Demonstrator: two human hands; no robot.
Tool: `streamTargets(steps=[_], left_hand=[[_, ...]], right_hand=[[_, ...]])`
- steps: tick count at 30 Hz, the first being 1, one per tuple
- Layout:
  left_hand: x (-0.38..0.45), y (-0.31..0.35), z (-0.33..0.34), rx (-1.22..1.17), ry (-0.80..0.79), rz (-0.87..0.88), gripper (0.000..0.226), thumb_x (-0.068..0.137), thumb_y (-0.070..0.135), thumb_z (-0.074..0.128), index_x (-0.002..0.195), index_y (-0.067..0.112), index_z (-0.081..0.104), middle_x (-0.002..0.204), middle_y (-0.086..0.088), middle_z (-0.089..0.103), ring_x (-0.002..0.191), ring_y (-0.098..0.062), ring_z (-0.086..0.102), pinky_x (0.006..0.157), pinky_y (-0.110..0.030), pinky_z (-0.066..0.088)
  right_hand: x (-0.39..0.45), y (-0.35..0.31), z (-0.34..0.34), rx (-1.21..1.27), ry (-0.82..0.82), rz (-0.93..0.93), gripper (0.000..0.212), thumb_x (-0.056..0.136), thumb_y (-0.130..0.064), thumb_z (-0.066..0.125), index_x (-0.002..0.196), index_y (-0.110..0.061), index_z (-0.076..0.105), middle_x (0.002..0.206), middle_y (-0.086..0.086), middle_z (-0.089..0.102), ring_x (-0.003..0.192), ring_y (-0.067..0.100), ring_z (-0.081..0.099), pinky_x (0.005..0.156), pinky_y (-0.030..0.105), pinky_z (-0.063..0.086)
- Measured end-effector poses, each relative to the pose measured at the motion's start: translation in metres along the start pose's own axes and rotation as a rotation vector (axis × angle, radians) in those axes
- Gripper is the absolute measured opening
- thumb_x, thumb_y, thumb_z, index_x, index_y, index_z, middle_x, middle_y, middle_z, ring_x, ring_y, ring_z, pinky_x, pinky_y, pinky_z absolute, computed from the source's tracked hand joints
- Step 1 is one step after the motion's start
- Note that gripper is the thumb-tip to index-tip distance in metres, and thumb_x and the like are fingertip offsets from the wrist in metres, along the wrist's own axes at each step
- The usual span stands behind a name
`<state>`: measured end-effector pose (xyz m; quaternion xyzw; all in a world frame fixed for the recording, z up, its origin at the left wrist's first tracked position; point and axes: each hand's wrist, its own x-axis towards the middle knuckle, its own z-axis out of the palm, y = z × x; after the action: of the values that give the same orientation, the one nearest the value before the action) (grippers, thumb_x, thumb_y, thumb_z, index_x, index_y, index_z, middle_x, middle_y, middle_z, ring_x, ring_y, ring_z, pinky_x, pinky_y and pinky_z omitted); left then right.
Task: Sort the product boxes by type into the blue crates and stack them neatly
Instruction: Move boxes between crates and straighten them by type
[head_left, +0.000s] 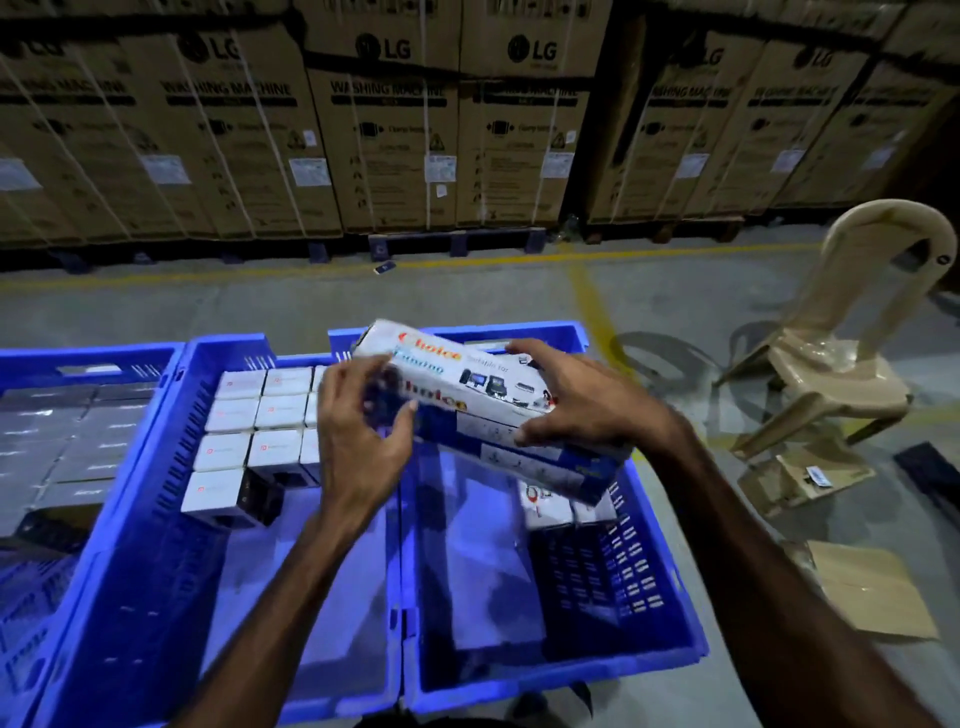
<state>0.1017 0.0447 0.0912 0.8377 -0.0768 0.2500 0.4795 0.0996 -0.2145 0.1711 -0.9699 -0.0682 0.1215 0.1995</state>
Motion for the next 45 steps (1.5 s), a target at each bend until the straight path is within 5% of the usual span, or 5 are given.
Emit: streamTargets(steps=[9,16,21,29,45], left_hand=[[0.025,-0.013,-0.043,0.258,-0.341,0.035,0.086,0.064,0.027,0.097,0.140,0.023,0.057,0.132,-0.002,0.059,0.120,-0.026,0.054,0.103,-0.040,0.044],[-0.017,0.008,-0.042,0.332,-0.260,-0.125,0.052,0.066,0.043,0.089,0.103,0.025,0.057,0.102,0.004,0.068,0.088,-0.026,0.064,0.068,-0.040,0.052],[-0.053,0.049,-0.024,0.449,-0.167,-0.232,0.052,0.066,0.047,0.083,0.093,0.022,0.046,0.095,-0.001,0.060,0.081,-0.036,0.063,0.058,-0.035,0.039],[-0.073,0.072,0.005,0.425,-0.210,-0.320,0.053,0.070,0.046,0.075,0.099,0.019,0.040,0.098,-0.005,0.048,0.082,-0.041,0.058,0.061,-0.040,0.041],[-0.088,0.030,0.078,0.460,-0.301,-0.454,0.056,0.071,0.043,0.074,0.102,0.018,0.035,0.102,-0.007,0.047,0.081,-0.042,0.062,0.061,-0.043,0.049]], right_hand=[[0.026,0.004,-0.011,-0.271,0.015,-0.187,0.076,0.080,-0.033,0.081,0.145,-0.036,0.043,0.086,-0.019,0.051,0.111,0.017,0.055,0.099,0.041,0.027],[0.048,0.006,0.009,-0.212,0.424,-0.175,0.073,0.078,-0.040,0.082,0.144,-0.043,0.050,0.146,-0.002,0.046,0.137,0.020,0.043,0.113,0.054,0.017],[0.058,-0.002,0.040,0.101,0.503,0.168,0.084,0.075,-0.072,0.071,0.147,-0.038,0.044,0.139,0.006,0.054,0.132,0.028,0.051,0.108,0.050,0.039],[0.074,-0.009,0.078,1.050,0.162,0.196,0.048,0.099,-0.027,0.069,0.144,-0.026,0.053,0.140,-0.009,0.063,0.111,0.011,0.069,0.082,0.030,0.057],[0.030,0.104,0.091,0.163,0.404,0.131,0.038,0.097,-0.030,0.063,0.134,-0.023,0.065,0.145,-0.002,0.060,0.130,0.018,0.057,0.109,0.039,0.045]])
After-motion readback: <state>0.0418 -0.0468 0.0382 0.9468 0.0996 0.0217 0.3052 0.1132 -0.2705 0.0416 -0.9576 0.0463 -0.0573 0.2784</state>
